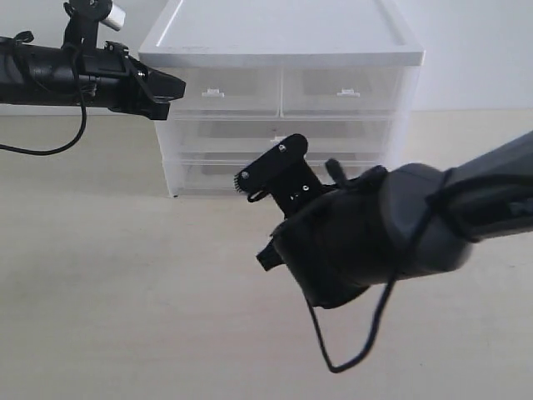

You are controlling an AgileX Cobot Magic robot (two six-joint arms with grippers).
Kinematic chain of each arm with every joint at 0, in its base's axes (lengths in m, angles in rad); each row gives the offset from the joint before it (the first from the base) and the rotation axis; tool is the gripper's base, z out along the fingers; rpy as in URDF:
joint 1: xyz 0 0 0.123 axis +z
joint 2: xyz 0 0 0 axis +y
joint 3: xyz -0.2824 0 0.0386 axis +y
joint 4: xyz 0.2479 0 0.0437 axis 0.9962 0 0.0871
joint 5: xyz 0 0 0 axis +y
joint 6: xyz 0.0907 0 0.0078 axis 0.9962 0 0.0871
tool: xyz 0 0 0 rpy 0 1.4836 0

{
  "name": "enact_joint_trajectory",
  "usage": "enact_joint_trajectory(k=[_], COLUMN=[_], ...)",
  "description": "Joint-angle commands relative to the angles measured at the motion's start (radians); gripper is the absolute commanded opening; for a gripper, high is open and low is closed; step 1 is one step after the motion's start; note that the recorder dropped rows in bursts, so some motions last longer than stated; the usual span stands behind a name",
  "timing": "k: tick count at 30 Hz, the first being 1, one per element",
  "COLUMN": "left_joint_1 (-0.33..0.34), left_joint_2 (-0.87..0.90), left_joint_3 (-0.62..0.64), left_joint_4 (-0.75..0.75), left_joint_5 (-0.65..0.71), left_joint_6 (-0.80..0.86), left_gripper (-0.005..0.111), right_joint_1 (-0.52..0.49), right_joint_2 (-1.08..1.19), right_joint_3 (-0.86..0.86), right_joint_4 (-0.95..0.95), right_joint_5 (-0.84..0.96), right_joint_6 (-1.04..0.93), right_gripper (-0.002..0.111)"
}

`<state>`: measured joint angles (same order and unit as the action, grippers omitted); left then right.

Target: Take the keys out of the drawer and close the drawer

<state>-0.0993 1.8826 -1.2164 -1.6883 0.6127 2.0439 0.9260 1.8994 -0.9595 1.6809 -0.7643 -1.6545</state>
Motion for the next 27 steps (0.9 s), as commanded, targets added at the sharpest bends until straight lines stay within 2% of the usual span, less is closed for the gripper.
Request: enact_joint_trajectory(k=[1, 6, 12, 16, 18, 19, 21, 22, 24, 25, 26, 27], left_joint_1=[0.008, 0.008, 0.008, 0.008, 0.008, 0.008, 0.008, 0.008, 0.008, 0.008, 0.008, 0.008], left_joint_2=[0.008, 0.008, 0.008, 0.008, 0.008, 0.008, 0.008, 0.008, 0.008, 0.008, 0.008, 0.008], left_joint_3=[-0.017, -0.017, -0.017, -0.017, -0.017, -0.017, -0.017, -0.017, -0.017, -0.017, -0.017, -0.017], left_joint_4=[-0.056, -0.056, -0.056, -0.056, -0.056, -0.056, -0.056, -0.056, -0.056, -0.056, -0.056, -0.056], left_joint_5=[-0.056, -0.056, -0.056, -0.063, -0.062, -0.062, -0.062, -0.062, -0.062, -0.062, -0.062, -0.062], left_joint_6=[-0.010, -0.010, -0.010, -0.010, -0.006, 0.015, 0.048, 0.051, 0.051, 0.051, 0.051, 0.055], left_gripper=[0.004, 0.004, 0.004, 0.004, 0.004, 0.004, 0.004, 0.004, 0.004, 0.004, 0.004, 0.004], right_joint_1=[0.002, -0.010, -0.111, -0.129, -0.129, -0.129, -0.129, -0.129, -0.129, -0.129, -0.129, -0.129], right_joint_2=[-0.107, -0.124, -0.124, -0.124, -0.124, -0.124, -0.122, -0.122, -0.122, -0.120, -0.114, -0.110], right_joint_3=[0.117, 0.136, 0.136, 0.109, 0.078, 0.049, 0.023, 0.018, 0.008, 0.008, 0.008, 0.003], right_joint_4=[-0.076, -0.111, -0.116, -0.104, -0.048, -0.021, -0.053, -0.061, -0.062, -0.056, -0.056, -0.060], right_joint_5=[0.000, 0.015, 0.235, 0.258, 0.325, 0.373, 0.377, 0.380, 0.397, 0.400, 0.380, 0.364], right_joint_6=[-0.276, -0.405, -0.420, -0.398, -0.291, -0.089, 0.145, 0.166, 0.183, 0.189, 0.201, 0.217], right_gripper=[0.000, 0.000, 0.000, 0.000, 0.000, 0.000, 0.001, 0.004, 0.025, 0.047, 0.063, 0.066])
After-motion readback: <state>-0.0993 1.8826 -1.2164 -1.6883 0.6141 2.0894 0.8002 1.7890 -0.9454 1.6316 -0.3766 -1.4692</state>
